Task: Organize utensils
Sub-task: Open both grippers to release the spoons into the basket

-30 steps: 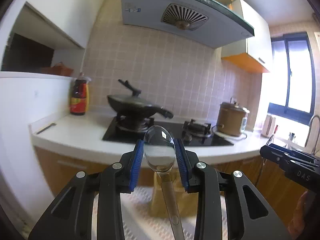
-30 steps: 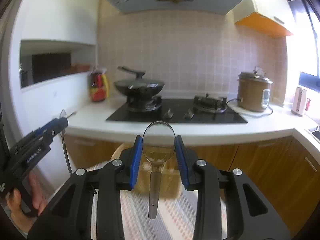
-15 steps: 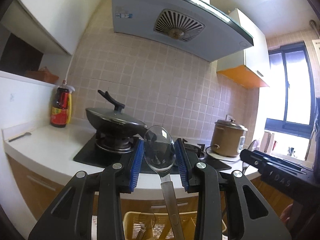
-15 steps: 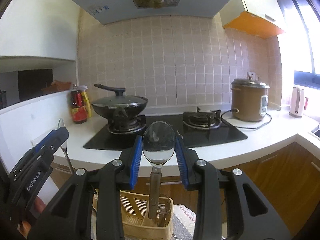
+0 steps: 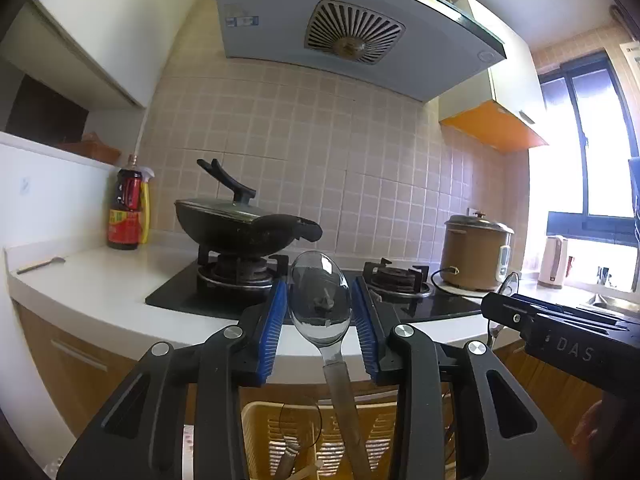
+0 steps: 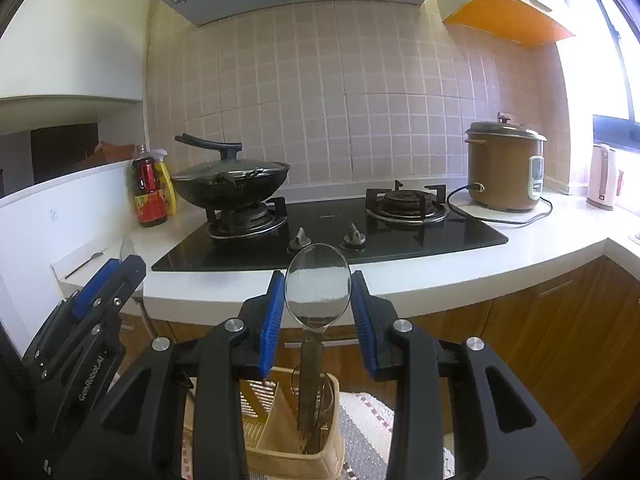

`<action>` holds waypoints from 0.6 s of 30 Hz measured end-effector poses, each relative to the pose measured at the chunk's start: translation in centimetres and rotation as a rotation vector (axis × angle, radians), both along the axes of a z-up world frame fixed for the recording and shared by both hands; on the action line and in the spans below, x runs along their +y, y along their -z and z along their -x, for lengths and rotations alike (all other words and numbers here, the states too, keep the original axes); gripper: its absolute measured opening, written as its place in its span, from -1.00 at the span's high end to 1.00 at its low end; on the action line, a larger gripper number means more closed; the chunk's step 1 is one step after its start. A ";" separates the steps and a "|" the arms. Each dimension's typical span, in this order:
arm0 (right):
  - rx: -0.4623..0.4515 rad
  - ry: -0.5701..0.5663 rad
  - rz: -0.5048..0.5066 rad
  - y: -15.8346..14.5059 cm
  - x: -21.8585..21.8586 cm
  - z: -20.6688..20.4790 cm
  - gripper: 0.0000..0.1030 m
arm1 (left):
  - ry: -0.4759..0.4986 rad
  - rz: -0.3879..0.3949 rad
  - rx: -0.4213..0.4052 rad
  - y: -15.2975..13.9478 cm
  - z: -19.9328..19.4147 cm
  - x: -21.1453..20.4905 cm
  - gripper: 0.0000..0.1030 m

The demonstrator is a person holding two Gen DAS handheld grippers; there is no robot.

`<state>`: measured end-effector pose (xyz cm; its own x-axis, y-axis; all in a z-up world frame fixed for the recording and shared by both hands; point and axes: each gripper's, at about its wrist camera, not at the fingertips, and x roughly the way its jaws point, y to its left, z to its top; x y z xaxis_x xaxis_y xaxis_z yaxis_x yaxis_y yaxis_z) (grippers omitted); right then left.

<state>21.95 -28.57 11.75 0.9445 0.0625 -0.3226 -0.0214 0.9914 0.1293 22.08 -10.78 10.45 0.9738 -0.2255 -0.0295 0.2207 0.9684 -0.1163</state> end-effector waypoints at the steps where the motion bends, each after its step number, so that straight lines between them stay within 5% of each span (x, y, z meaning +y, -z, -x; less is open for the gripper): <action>1: 0.005 0.000 0.009 0.0 0.2 0.2 0.40 | -0.001 -0.001 0.004 -0.1 0.1 0.1 0.34; 5: -0.004 0.012 0.034 -0.6 0.3 1.4 0.35 | 0.032 0.008 0.032 -1.2 1.1 1.3 0.17; 7: -0.007 0.007 0.022 -1.0 0.1 2.2 0.12 | 0.037 0.012 0.027 -1.8 2.1 1.9 -0.03; 18: -0.056 -0.012 0.033 -4.4 0.6 9.9 0.08 | 0.066 0.082 0.028 -5.3 9.5 7.4 -0.04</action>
